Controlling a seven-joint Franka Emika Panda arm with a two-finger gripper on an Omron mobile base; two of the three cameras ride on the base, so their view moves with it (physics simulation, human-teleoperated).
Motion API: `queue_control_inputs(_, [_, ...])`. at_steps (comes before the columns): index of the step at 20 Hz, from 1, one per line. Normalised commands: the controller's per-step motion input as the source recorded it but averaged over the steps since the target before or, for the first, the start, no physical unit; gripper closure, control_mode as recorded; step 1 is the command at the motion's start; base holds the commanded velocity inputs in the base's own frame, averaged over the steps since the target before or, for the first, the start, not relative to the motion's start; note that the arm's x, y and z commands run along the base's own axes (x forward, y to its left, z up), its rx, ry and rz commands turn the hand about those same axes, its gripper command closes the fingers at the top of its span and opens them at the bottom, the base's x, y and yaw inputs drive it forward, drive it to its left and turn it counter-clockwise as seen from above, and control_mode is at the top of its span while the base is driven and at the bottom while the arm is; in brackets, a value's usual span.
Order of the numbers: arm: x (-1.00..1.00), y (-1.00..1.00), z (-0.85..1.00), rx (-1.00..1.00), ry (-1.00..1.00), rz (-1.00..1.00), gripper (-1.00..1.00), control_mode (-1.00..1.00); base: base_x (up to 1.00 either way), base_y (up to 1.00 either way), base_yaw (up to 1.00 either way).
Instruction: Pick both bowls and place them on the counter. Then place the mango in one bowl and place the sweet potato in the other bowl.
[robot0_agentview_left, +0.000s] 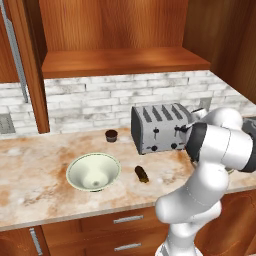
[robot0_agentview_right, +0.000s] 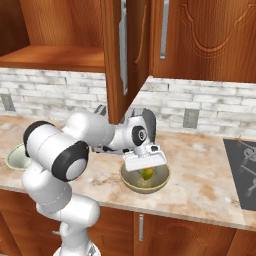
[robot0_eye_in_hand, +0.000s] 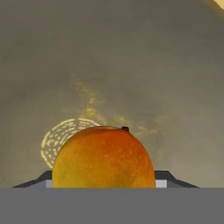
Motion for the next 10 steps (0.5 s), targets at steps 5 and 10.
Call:
queue_control_inputs(5, [0.0, 0.0, -0.15, 0.0, 0.02, 0.0, -1.0, -1.0, 0.0, 0.0, 0.0])
queue_control_inputs(10, [-0.06, 0.0, 0.06, 0.0, -0.01, 0.0, -1.0, -1.0, 0.0, 0.0, 0.0])
